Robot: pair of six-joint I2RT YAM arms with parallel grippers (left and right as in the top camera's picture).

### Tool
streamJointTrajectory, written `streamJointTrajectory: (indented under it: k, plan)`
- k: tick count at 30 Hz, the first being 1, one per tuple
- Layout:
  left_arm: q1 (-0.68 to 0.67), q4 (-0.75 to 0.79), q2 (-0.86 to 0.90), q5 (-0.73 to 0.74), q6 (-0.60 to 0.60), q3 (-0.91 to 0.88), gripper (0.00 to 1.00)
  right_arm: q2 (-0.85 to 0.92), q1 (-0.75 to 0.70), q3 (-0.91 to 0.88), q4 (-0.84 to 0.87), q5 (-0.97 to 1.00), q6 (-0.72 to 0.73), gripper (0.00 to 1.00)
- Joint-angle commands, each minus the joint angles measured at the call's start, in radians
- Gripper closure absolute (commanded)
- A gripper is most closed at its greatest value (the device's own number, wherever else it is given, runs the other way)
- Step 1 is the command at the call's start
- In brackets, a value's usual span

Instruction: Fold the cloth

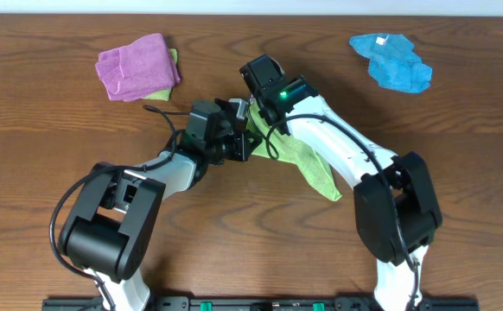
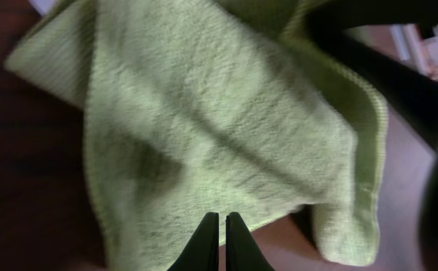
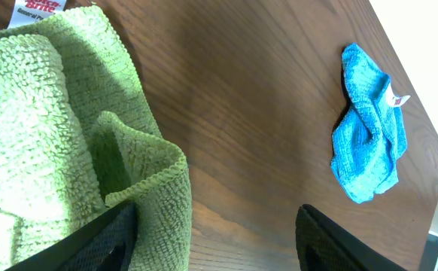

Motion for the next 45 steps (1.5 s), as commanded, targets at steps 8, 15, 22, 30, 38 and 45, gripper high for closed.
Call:
streamJointTrajectory:
  k: [8, 15, 22, 30, 38, 45]
  plan:
    - [-0.01, -0.089, 0.013, -0.18, 0.104, 0.011, 0.94, 0.004, -0.003, 0.018, 0.01, -0.011, -0.002, 0.34]
    - [-0.012, -0.103, 0.013, -0.243, 0.118, 0.011, 0.94, 0.004, -0.003, 0.018, 0.01, -0.013, -0.002, 0.34]
    - [-0.06, -0.121, 0.026, -0.3, 0.137, 0.011, 0.94, 0.004, -0.002, 0.018, 0.008, -0.013, -0.002, 0.35]
    - [-0.096, -0.121, 0.076, -0.296, 0.124, 0.011, 0.94, 0.004, -0.002, 0.018, -0.019, -0.013, -0.002, 0.67]
    - [-0.096, -0.169, 0.076, -0.297, 0.124, 0.011, 0.94, 0.004, -0.008, 0.018, -0.019, -0.013, -0.002, 0.99]
    - [-0.096, -0.272, 0.076, -0.296, 0.123, 0.011, 0.94, 0.004, -0.061, 0.018, -0.019, -0.013, -0.002, 0.99]
